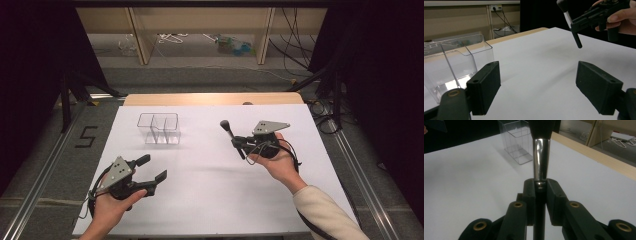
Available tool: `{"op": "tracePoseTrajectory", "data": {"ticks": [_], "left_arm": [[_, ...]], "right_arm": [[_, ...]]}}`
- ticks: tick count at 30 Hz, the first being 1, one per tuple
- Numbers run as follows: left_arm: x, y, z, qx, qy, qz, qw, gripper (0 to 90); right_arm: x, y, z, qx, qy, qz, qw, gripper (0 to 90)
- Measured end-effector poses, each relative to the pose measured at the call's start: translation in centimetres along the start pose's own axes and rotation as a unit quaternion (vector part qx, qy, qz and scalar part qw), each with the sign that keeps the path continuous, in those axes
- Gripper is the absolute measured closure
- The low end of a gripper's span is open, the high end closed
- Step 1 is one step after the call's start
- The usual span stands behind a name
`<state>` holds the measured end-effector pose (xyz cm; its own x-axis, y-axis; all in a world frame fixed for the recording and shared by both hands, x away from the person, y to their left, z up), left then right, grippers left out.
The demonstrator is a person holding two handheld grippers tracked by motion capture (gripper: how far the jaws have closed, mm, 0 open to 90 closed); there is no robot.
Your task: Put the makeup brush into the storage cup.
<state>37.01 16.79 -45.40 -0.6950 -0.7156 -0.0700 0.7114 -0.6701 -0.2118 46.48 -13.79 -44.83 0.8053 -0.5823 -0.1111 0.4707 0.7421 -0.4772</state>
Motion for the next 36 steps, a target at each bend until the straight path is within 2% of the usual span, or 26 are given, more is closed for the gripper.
{"op": "tracePoseTrajectory", "data": {"ticks": [6,7,12,15,17,18,19,20,21,24,27,30,31,34,36], "left_arm": [[0.0,0.0,0.0,-0.001,-0.001,-0.001,1.0000,19.8],[0.0,0.0,0.0,-0.001,0.000,-0.001,1.0000,19.8],[0.0,0.0,0.0,0.001,-0.005,0.000,1.0000,20.0],[0.0,0.0,0.0,0.001,-0.006,0.000,1.0000,20.0],[0.0,0.0,0.0,0.001,-0.006,0.000,1.0000,20.0],[0.1,0.0,0.0,0.002,-0.013,0.001,0.9999,20.0],[0.1,0.0,0.0,0.002,-0.012,0.001,0.9999,20.0],[0.1,0.0,0.0,0.002,-0.011,0.000,0.9999,20.0],[0.1,0.0,0.0,0.002,-0.012,0.001,0.9999,20.0],[0.0,0.0,0.0,0.001,-0.004,0.000,1.0000,20.0],[0.1,0.0,0.0,0.002,-0.014,0.000,0.9999,20.1],[0.1,0.0,0.0,0.001,-0.006,-0.001,1.0000,20.5],[0.1,0.0,0.0,0.002,-0.005,-0.002,1.0000,20.6],[0.2,0.1,0.1,0.002,-0.010,-0.003,0.9999,20.6],[0.3,0.2,0.1,0.003,-0.015,-0.004,0.9999,20.6]], "right_arm": [[-0.4,-0.1,-0.2,0.008,0.010,0.010,0.9999,78.9],[-0.3,-0.1,-0.1,0.012,0.006,0.009,0.9999,78.9],[-0.7,-0.2,-0.2,0.018,0.019,0.019,0.9995,78.9],[-1.2,-0.1,-0.2,0.025,0.025,0.032,0.9989,78.9],[-1.4,-0.1,-0.3,0.022,0.025,0.034,0.9989,78.9],[-1.6,-0.1,-0.2,0.026,0.026,0.031,0.9989,78.9],[-1.8,0.0,-0.2,0.028,0.026,0.039,0.9985,78.9],[-1.8,-0.1,-0.3,0.024,0.024,0.035,0.9988,78.9],[-2.1,0.0,-0.2,0.030,0.028,0.042,0.9983,78.9],[-2.4,0.1,-0.1,0.033,0.025,0.045,0.9982,78.9],[-2.7,0.1,-0.1,0.031,0.026,0.048,0.9980,78.9],[-2.9,0.2,0.1,0.043,0.027,0.051,0.9974,78.9],[-3.1,0.2,0.0,0.041,0.036,0.057,0.9969,78.9],[-3.4,0.3,0.1,0.043,0.036,0.058,0.9968,78.9],[-3.8,0.4,0.2,0.048,0.039,0.066,0.9959,78.9]]}}
Point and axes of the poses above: each handheld gripper's, and its own axes: y roughly forward along the jaws, z roughly out of its top, x roughly to its right, the point moved 7 cm from there along y, roughly forward along the jaws, and after that the axes turned 5 degrees about y, right-handed, at the moved point
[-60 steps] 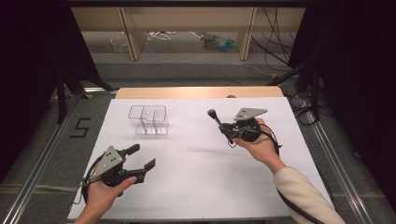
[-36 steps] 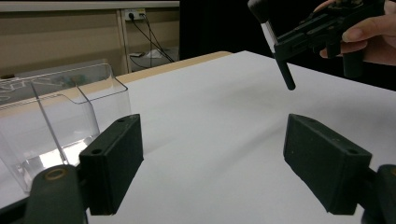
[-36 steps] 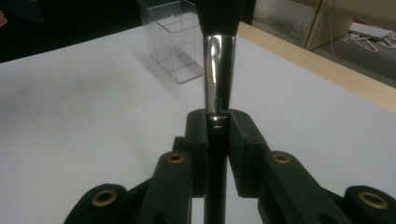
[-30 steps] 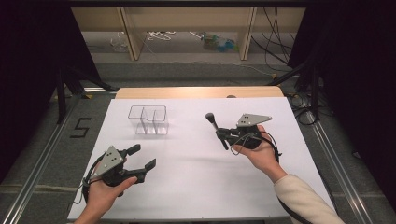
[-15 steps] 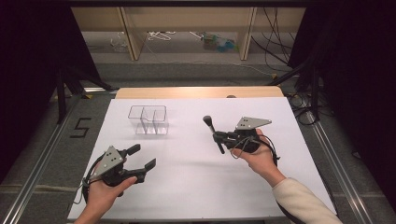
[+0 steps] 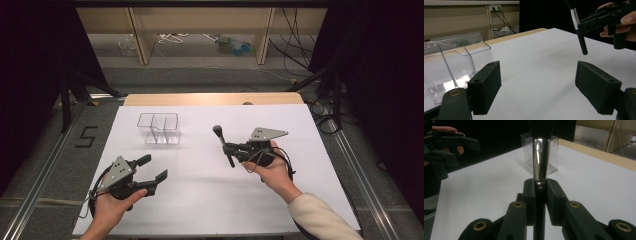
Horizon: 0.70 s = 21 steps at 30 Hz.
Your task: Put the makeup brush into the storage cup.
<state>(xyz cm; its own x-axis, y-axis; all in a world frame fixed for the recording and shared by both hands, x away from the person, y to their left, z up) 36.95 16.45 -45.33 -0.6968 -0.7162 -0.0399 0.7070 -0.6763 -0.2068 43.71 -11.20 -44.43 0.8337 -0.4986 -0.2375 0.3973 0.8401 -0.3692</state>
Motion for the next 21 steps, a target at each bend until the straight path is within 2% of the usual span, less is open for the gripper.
{"op": "tracePoseTrajectory", "data": {"ticks": [1,3,4,5,7,11,12,13,14,16,19,20,21], "left_arm": [[0.1,0.0,0.0,0.001,-0.005,0.000,1.0000,20.6],[0.1,0.1,0.2,0.001,-0.001,-0.001,1.0000,20.6],[0.2,0.2,0.3,0.003,-0.008,-0.001,1.0000,20.5],[0.1,0.2,0.4,0.004,0.000,-0.003,1.0000,20.5],[0.3,0.4,0.6,0.007,-0.009,-0.002,0.9999,20.6],[0.9,1.0,0.9,0.005,-0.012,-0.008,0.9999,21.1],[1.1,1.2,1.0,0.010,-0.018,-0.013,0.9997,21.6],[1.4,1.4,1.1,0.004,-0.021,-0.013,0.9997,22.2],[1.5,1.6,1.1,0.005,-0.026,-0.015,0.9995,22.5],[1.9,2.1,1.3,0.007,-0.029,-0.021,0.9993,23.0],[2.5,2.9,1.6,0.007,-0.032,-0.028,0.9991,23.6],[2.6,3.2,1.8,0.010,-0.033,-0.032,0.9989,23.9],[2.8,3.4,1.9,0.009,-0.034,-0.032,0.9989,24.2]], "right_arm": [[-0.1,0.1,0.1,0.003,-0.002,0.000,1.0000,78.9],[-0.5,0.3,0.1,0.003,0.001,0.005,1.0000,78.9],[-0.7,0.5,0.1,0.004,-0.001,0.008,1.0000,78.9],[-0.9,0.6,0.1,0.004,-0.001,0.009,1.0000,78.9],[-1.1,0.7,0.1,0.000,-0.005,0.007,1.0000,78.9],[-1.8,1.2,0.1,0.004,-0.002,0.019,0.9998,78.9],[-1.8,1.2,0.1,0.003,-0.006,0.014,0.9999,78.9],[-2.0,1.3,0.1,0.007,-0.002,0.018,0.9998,78.9],[-2.1,1.4,0.2,0.009,-0.009,0.020,0.9997,78.9],[-2.4,1.5,0.0,0.002,-0.006,0.021,0.9998,78.9],[-2.8,1.8,0.0,0.004,-0.006,0.026,0.9996,78.9],[-2.7,1.8,0.0,0.008,-0.013,0.023,0.9996,78.9],[-3.0,1.9,-0.1,0.005,-0.006,0.028,0.9996,78.9]]}}
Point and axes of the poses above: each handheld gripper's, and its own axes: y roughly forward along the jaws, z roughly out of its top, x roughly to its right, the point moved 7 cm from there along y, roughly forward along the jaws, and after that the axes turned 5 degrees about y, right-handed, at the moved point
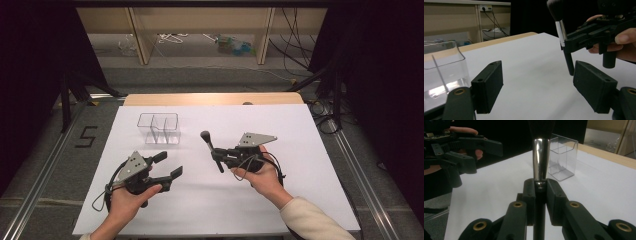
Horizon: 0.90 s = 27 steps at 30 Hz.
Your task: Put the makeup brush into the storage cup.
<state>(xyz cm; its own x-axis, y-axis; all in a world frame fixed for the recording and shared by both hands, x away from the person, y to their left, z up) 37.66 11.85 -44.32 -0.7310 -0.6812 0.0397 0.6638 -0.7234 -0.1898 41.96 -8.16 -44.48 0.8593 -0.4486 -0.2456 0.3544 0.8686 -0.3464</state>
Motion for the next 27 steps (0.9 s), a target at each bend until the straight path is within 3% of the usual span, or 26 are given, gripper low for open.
{"op": "tracePoseTrajectory", "data": {"ticks": [6,8,10,13,15,19,27], "left_arm": [[0.9,1.6,0.4,0.004,-0.014,-0.011,0.9998,28.6],[1.0,2.0,0.7,0.004,-0.020,-0.011,0.9997,29.6],[1.1,2.4,0.9,0.005,-0.022,-0.013,0.9997,30.1],[1.2,3.0,1.2,0.007,-0.016,-0.016,0.9997,31.6],[1.4,3.4,1.4,0.007,-0.026,-0.018,0.9995,32.8],[1.9,4.2,1.8,0.010,-0.026,-0.028,0.9992,35.9],[2.4,5.3,2.2,0.007,-0.058,-0.033,0.9978,47.1]], "right_arm": [[-0.4,0.2,-0.1,0.005,-0.010,-0.002,0.9999,78.9],[-0.7,0.4,-0.2,0.005,-0.002,0.006,1.0000,78.9],[-0.6,0.4,-0.1,0.004,-0.010,0.000,0.9999,78.9],[-1.0,0.5,-0.2,0.006,-0.002,0.010,0.9999,78.9],[-1.0,0.5,-0.3,-0.002,-0.006,0.009,0.9999,78.9],[-1.1,0.5,-0.3,0.001,-0.009,0.007,0.9999,78.8],[-1.3,0.7,-0.3,0.003,-0.006,0.015,0.9999,78.8]]}}
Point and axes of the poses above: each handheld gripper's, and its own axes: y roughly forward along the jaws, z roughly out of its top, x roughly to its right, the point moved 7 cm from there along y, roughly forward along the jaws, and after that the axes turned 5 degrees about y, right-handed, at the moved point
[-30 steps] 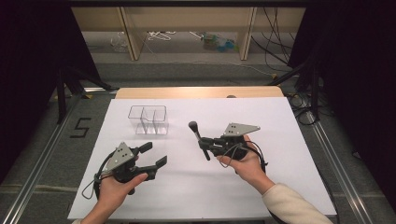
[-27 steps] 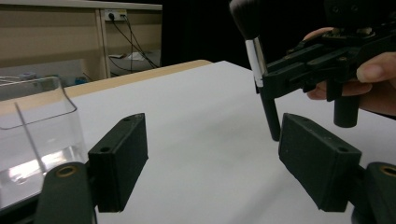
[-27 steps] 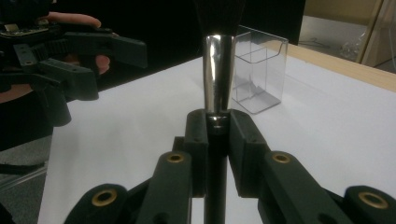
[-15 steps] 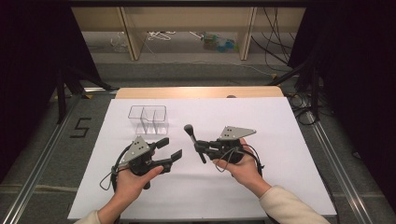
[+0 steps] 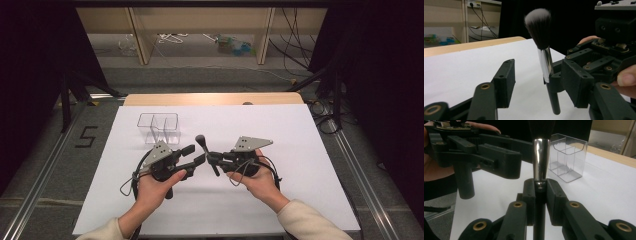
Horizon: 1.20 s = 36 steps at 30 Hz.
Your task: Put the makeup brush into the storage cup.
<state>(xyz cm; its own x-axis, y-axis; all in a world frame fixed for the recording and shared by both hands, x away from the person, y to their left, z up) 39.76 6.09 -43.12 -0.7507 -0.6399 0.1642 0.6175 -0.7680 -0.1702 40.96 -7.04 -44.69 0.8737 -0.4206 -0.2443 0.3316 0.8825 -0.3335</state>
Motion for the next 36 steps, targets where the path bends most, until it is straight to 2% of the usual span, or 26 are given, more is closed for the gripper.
{"op": "tracePoseTrajectory", "data": {"ticks": [2,10,11,13,18,21,28,32,34,36], "left_arm": [[0.09,0.14,0.19,0.002,-0.004,-0.002,1.0000,49.7],[0.40,0.75,0.34,0.001,-0.019,-0.010,0.9998,61.0],[0.41,0.79,0.34,0.001,-0.019,-0.010,0.9998,62.1],[0.46,0.89,0.32,-0.001,-0.023,-0.010,0.9997,64.4],[0.45,1.03,0.32,-0.002,-0.025,-0.013,0.9996,70.1],[0.35,1.04,0.31,-0.002,-0.024,-0.013,0.9996,73.0],[0.42,0.98,0.32,-0.003,-0.027,-0.020,0.9994,76.9],[0.44,0.94,0.35,-0.005,-0.023,-0.021,0.9995,77.7],[0.45,0.91,0.37,-0.007,-0.020,-0.021,0.9996,77.8],[0.43,0.86,0.38,-0.008,-0.017,-0.020,0.9996,77.9]], "right_arm": [[0.07,-0.05,-0.05,-0.003,-0.003,-0.005,1.0000,78.8],[-0.09,0.18,-0.16,-0.003,-0.001,-0.001,1.0000,78.8],[0.07,0.08,-0.12,-0.004,-0.011,-0.009,0.9999,78.8],[0.02,0.14,-0.13,-0.003,-0.011,-0.007,0.9999,78.8],[-0.21,0.27,-0.24,-0.005,-0.004,0.000,1.0000,78.8],[-0.18,0.22,-0.29,-0.010,-0.007,-0.002,0.9999,78.8],[-0.25,0.30,-0.35,-0.010,-0.009,-0.007,0.9999,78.7],[-0.25,0.45,-0.25,-0.002,-0.019,-0.005,0.9998,78.6],[-0.41,0.42,-0.37,-0.009,-0.012,-0.004,0.9999,78.4],[-0.31,0.36,-0.36,-0.012,-0.020,-0.011,0.9997,77.1]]}}
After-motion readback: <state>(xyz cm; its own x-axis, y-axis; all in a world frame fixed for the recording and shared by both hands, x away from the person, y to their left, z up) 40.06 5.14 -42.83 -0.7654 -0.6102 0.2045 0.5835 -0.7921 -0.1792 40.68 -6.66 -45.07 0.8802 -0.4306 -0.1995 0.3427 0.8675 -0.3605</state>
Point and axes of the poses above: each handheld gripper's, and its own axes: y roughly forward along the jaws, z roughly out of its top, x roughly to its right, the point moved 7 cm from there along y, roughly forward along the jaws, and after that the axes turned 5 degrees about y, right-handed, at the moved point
